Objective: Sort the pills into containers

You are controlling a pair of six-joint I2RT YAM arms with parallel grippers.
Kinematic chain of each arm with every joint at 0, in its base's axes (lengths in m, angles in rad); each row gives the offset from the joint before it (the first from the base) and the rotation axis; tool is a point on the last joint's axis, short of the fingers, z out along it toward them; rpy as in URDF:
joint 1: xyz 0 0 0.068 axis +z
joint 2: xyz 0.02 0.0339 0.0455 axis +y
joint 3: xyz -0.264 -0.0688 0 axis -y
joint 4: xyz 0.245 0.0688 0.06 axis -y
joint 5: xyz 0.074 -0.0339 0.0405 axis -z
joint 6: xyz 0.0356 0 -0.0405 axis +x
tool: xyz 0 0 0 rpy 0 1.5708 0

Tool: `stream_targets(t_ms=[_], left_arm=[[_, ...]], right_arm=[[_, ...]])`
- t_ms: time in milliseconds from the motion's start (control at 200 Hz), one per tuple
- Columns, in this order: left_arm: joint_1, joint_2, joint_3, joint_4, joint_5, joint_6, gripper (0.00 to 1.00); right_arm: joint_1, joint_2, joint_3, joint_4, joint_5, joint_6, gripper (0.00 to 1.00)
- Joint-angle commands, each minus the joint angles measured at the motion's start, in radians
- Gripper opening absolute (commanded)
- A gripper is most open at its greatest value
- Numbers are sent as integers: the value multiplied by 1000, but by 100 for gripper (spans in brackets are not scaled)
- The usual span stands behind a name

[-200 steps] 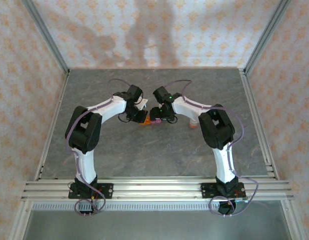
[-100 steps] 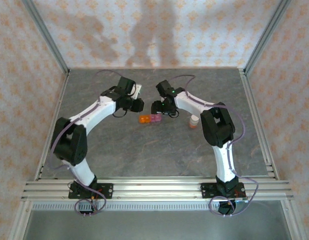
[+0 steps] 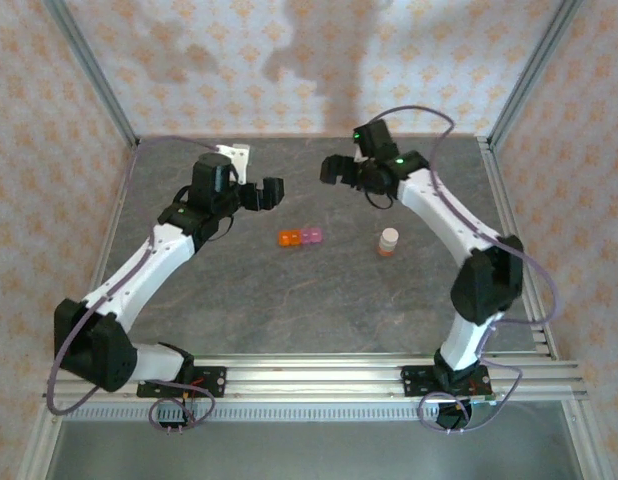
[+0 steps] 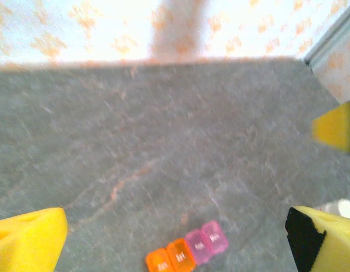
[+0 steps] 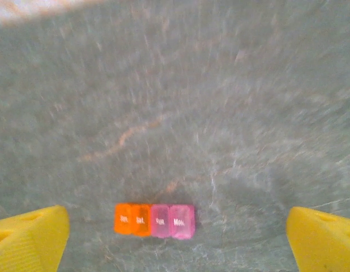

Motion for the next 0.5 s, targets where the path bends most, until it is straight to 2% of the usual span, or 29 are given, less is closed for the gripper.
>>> stream_targets(t_ms=[0,160,345,410,496], left_arm=[[12,-66,-65,121,-132,38,100],[15,-141,-161,218,-250,85,100],[20,-207,-286,343,-285,180,100],[20,-242,-372,441,-335,207,100],[19,-296,-540,693,-391,218,100]], right_arm=[[-29,-115,-43,-5,150,-20,100],[-95,-273,-185,67,336,6,100],[-217,-405,-356,144,435,76,100],[-249,-446,-416,175,479,93,100],[-273,-493,-489,221,547,84,100]])
